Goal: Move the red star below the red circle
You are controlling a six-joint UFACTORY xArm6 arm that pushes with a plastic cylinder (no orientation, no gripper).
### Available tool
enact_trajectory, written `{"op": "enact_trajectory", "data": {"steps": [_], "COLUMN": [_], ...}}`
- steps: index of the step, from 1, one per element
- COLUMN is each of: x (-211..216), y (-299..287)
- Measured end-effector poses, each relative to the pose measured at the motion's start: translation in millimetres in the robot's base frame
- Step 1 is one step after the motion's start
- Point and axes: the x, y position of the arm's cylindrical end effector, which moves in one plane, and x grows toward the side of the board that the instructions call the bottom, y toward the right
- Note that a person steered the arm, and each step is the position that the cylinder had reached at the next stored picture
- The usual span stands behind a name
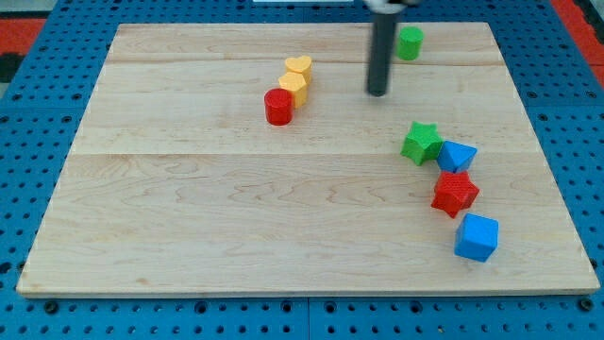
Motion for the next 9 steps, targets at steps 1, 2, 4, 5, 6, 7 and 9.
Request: {"op": "enact_trajectory", "data": {"steps": [1,2,4,5,6,7,9], "x": [24,63,154,171,180,198,161], "y": [66,134,157,128,90,35,-35]}}
